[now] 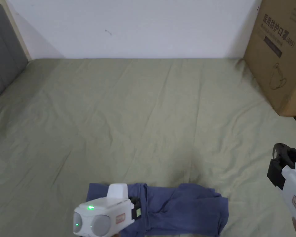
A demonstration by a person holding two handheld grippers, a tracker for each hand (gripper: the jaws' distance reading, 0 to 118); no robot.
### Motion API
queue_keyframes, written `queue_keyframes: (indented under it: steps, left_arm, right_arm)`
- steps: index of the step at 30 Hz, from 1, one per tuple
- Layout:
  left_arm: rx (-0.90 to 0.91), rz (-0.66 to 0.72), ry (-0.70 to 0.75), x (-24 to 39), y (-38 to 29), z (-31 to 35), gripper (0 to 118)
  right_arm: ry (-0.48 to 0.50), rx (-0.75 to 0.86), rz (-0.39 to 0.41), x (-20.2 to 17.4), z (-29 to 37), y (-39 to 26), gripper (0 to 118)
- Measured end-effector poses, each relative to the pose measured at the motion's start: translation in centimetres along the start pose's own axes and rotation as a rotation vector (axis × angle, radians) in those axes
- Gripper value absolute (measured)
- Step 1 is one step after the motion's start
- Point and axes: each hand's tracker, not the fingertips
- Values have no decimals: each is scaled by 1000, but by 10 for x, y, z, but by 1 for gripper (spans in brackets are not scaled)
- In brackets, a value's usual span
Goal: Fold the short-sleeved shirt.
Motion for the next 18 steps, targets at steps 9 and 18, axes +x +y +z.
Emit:
queue_keyframes:
  steps: [9,18]
  left_arm:
    - [16,394,-296,-116,53,48,4]
    - [-92,456,-159,-193,44,32,112]
  right_arm:
    - [33,3,14,-17,-5,6,0]
    - [62,-7,38,-38,-13,10,0]
